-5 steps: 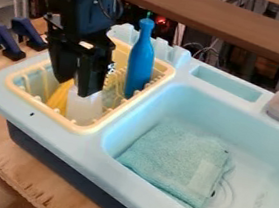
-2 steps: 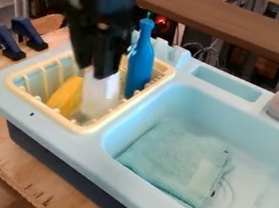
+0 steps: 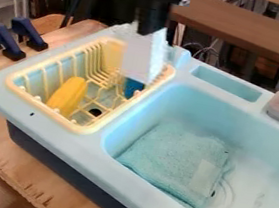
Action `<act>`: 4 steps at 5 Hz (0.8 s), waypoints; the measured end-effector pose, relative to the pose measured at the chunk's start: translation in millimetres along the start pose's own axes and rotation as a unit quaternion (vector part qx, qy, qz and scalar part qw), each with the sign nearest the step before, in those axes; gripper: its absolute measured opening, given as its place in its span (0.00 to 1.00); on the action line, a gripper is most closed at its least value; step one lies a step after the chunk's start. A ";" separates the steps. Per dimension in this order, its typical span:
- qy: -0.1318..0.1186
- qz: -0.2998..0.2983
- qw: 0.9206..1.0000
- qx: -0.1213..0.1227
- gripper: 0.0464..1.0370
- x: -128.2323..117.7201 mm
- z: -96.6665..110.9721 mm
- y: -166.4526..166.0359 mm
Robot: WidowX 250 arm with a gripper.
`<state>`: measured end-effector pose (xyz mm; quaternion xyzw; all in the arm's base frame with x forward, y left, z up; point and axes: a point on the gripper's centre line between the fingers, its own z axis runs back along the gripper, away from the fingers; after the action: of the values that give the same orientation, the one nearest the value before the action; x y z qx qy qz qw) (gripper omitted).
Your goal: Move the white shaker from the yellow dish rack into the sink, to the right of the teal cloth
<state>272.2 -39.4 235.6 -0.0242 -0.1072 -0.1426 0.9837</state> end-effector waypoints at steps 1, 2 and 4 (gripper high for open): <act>0.013 -0.036 0.999 -0.028 0.48 9.4 -10.6 -33.9; 0.031 -0.059 0.996 -0.056 0.48 15.8 -37.8 -65.5; 0.016 -0.103 0.994 -0.030 0.48 17.7 -102.3 -109.5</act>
<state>278.3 -157.2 141.5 -0.0404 -0.0894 -0.2464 0.9642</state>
